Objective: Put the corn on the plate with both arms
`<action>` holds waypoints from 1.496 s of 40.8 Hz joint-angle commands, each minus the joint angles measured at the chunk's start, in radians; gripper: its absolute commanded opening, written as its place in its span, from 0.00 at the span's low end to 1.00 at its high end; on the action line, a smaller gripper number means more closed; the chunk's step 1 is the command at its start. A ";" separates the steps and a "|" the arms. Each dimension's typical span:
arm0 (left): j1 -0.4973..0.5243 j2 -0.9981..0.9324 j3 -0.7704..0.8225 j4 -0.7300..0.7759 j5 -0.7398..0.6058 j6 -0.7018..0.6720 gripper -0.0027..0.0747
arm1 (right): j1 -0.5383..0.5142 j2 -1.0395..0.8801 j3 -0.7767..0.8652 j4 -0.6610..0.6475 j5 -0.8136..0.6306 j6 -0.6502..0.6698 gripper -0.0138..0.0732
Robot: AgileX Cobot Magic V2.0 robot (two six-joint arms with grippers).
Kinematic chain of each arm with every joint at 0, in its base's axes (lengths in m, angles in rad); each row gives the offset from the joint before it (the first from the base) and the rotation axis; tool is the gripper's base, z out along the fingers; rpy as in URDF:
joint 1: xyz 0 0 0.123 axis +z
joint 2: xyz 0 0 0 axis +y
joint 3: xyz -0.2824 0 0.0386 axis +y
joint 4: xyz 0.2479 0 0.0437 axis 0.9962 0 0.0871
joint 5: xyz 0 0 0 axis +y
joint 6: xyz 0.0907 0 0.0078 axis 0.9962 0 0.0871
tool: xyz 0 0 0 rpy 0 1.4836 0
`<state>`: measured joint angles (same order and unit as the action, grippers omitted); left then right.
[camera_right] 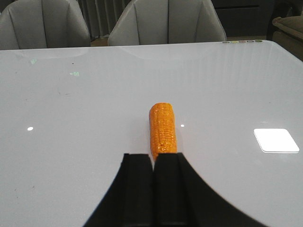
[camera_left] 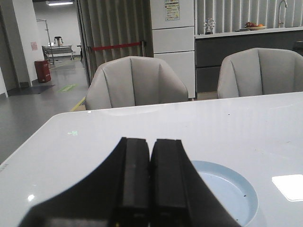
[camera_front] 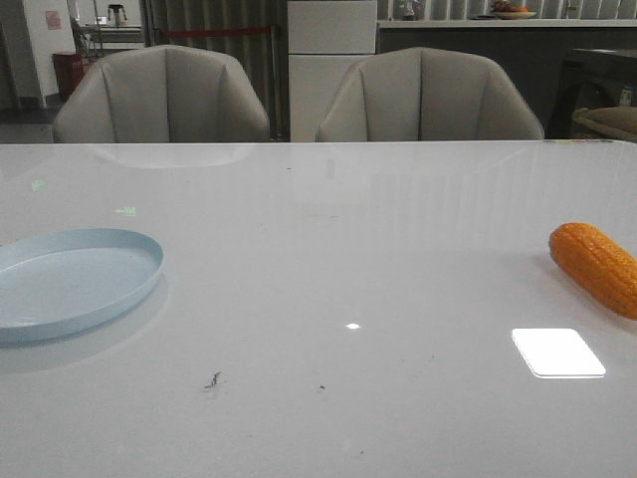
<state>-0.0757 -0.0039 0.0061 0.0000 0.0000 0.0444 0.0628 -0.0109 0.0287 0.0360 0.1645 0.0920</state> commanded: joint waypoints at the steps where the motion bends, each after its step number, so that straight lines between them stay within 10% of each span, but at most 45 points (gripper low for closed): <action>1: -0.001 -0.016 0.002 -0.007 -0.089 -0.011 0.15 | -0.005 -0.017 -0.017 0.004 -0.089 -0.005 0.20; 34: -0.001 -0.016 0.002 -0.010 -0.132 -0.011 0.15 | -0.005 -0.017 -0.017 0.004 -0.108 -0.005 0.20; 43: -0.001 -0.016 -0.040 -0.015 -0.320 -0.011 0.15 | -0.004 -0.017 -0.020 0.007 -0.419 -0.005 0.20; 61: -0.001 0.144 -0.594 0.105 -0.023 -0.011 0.15 | -0.002 0.160 -0.611 -0.054 -0.187 -0.005 0.20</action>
<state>-0.0757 0.0468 -0.4724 0.0856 0.0000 0.0444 0.0628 0.0511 -0.4643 0.0140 0.0135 0.0939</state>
